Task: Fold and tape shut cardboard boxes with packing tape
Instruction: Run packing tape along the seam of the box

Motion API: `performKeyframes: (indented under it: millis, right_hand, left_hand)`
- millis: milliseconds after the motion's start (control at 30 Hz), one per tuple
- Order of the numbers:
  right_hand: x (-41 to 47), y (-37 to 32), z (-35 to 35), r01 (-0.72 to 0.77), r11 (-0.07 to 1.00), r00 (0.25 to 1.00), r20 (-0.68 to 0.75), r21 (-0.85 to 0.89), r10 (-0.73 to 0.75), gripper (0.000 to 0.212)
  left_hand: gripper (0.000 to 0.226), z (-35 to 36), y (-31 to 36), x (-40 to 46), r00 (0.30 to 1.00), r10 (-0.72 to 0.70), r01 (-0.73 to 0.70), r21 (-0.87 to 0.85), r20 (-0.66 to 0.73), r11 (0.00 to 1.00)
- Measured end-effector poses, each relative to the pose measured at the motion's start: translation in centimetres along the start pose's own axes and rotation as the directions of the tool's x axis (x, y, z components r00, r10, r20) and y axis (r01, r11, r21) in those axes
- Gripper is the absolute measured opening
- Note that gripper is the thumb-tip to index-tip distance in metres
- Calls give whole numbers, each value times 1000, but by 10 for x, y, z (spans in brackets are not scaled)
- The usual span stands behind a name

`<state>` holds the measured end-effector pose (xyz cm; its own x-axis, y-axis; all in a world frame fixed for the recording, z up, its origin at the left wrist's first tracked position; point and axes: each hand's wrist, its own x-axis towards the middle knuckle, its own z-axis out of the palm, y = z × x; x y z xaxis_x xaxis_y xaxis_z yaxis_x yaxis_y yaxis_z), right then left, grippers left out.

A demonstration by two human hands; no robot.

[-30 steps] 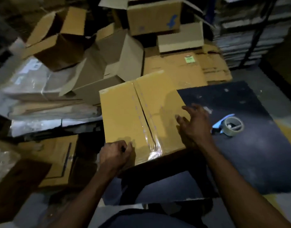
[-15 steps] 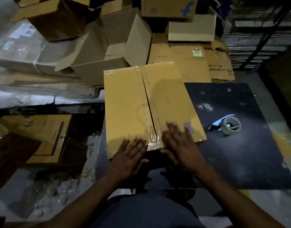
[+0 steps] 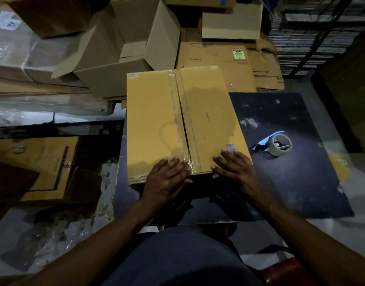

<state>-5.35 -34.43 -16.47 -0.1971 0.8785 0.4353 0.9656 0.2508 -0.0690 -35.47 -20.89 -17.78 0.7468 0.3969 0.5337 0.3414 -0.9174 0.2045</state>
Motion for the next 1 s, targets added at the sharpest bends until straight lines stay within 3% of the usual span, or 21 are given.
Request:
performKeyframes:
  millis: [200, 333, 467, 533, 667, 767, 933, 1000]
  right_hand:
    - [26, -14, 16, -61, 994, 998, -25, 91, 64, 32]
    - [9, 35, 1, -169, 985, 986, 7, 25, 169, 45]
    - [-13, 50, -5, -250, 938, 968, 72, 242, 239, 50]
    - [-10, 43, 1, -267, 925, 964, 71, 271, 257, 48]
    - [-2, 40, -1, -241, 965, 968, -44, 108, 247, 48]
    - [20, 29, 2, -146, 989, 989, 20, -28, 147, 44]
    - [39, 2, 13, -163, 985, 983, -74, 50, 167, 23]
    - [42, -5, 8, -206, 975, 971, -103, 82, 213, 26]
  left_hand:
    - [23, 14, -29, 13, 999, 45, -47, -78, -30, 996]
    - [21, -2, -60, 24, 998, 45, -47, -69, -36, 996]
    - [27, 3, -52, 43, 997, 75, -76, -54, -32, 996]
    - [23, 15, -37, 52, 995, 90, -93, -57, -46, 994]
    - [16, 25, -21, 59, 994, -27, 11, -145, -108, 989]
    - [16, 22, -28, 53, 997, -22, 13, -123, -70, 992]
    - [21, 17, -43, 43, 992, -104, 91, -156, -74, 984]
    - [32, 8, -52, 37, 984, -149, 133, -159, -96, 978]
